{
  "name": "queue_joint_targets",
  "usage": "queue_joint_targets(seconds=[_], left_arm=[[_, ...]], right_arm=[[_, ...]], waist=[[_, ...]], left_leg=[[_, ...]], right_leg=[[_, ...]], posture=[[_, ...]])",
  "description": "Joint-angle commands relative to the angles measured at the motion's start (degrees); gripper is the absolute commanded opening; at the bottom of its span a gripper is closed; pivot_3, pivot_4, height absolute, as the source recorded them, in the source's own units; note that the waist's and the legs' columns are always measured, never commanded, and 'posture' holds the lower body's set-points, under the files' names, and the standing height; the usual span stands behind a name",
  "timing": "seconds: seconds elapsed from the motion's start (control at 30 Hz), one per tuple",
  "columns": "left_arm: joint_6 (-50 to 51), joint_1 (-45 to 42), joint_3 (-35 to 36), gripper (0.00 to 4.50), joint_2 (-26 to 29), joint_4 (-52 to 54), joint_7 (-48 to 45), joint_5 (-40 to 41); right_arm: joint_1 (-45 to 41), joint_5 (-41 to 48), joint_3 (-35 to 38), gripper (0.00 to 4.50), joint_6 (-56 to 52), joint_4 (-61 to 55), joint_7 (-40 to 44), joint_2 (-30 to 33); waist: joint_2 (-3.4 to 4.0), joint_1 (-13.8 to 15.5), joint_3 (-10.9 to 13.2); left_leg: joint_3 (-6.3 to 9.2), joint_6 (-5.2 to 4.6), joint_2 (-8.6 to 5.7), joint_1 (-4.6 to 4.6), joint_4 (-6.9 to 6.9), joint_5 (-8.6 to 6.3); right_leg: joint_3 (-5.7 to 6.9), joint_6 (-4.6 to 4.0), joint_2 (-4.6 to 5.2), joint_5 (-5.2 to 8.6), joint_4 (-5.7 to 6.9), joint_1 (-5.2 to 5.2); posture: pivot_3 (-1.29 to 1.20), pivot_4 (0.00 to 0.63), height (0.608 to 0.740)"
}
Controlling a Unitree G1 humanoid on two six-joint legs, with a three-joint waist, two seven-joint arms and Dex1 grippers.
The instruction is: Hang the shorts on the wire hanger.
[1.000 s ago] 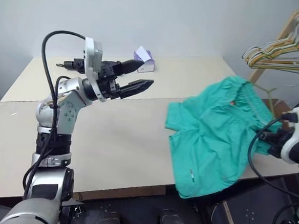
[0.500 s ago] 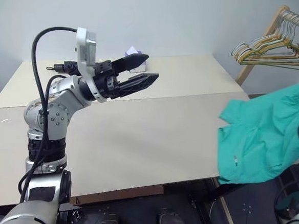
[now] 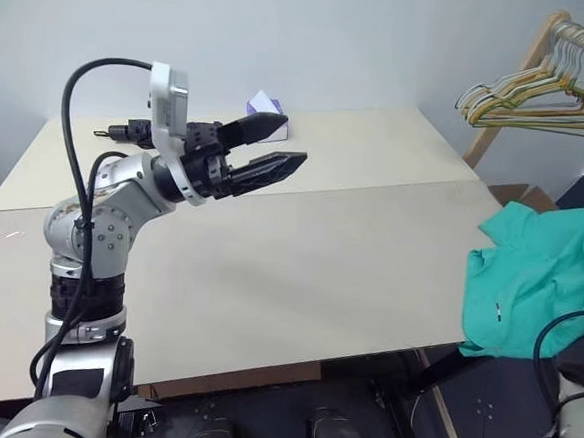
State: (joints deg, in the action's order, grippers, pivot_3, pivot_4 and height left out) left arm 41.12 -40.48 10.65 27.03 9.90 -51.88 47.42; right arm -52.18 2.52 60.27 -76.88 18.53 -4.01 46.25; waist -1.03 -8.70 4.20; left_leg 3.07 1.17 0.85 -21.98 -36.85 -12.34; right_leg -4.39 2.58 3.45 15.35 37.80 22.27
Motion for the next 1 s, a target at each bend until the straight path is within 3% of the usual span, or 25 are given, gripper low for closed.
queue_joint_targets(seconds=[0.03, 0.17, 0.47, 0.53, 1.0], left_arm=[[-1.4, -0.1, 0.3, 4.48, 0.8, 2.0, -0.2, 0.7], [-1.3, 0.6, 0.4, 4.50, 1.0, 2.6, -0.2, 0.7], [-1.4, 2.3, 1.0, 4.50, 2.5, 3.5, 1.2, -0.1], [-1.2, 2.9, 1.3, 4.50, 3.3, 4.0, 1.5, -0.1], [-1.3, 4.3, 1.6, 4.50, 5.5, 5.3, 2.5, 0.6]], right_arm=[[0.1, 1.1, 0.2, 0.00, 1.8, -0.7, -1.0, 0.9], [2.6, 2.4, -1.5, 0.95, 1.7, -4.3, 0.1, -1.3], [12.2, 2.1, -11.1, 4.08, 11.2, -19.8, 2.1, -6.2], [15.3, 1.2, -14.0, 4.47, 16.0, -23.8, 2.2, -7.5], [35.3, -1.2, -21.5, 4.47, 53.5, -33.9, 1.7, -16.7]], waist=[[0.01, 0.0, 0.0], [0.03, -0.3, 0.0], [0.03, -0.2, 0.0], [0.04, -0.2, 0.0], [0.06, 1.5, 0.0]], left_leg=[[-0.01, 0.00, 0.00, 0.00, 0.00, 0.00], [-0.05, 0.00, 0.00, 0.02, 0.00, 0.00], [-0.06, 0.00, 0.00, 0.02, 0.01, 0.00], [-0.06, 0.00, 0.01, 0.03, 0.01, 0.00], [-0.15, -0.01, 0.01, 0.06, 0.02, -0.01]], right_leg=[[-0.02, 0.00, 0.00, 0.00, 0.00, 0.00], [-0.06, 0.00, -0.01, 0.00, -0.01, -0.01], [-0.11, 0.04, -0.03, 0.01, 0.00, -0.01], [-0.11, 0.25, -0.03, 0.14, 0.01, 0.00], [-0.22, 0.44, -0.02, 0.24, -0.02, 0.01]], posture=[[-0.13, 0.029, 0.740], [-0.13, 0.027, 0.740], [-0.12, 0.037, 0.740], [-0.10, 0.043, 0.740], [-0.09, 0.057, 0.740]])
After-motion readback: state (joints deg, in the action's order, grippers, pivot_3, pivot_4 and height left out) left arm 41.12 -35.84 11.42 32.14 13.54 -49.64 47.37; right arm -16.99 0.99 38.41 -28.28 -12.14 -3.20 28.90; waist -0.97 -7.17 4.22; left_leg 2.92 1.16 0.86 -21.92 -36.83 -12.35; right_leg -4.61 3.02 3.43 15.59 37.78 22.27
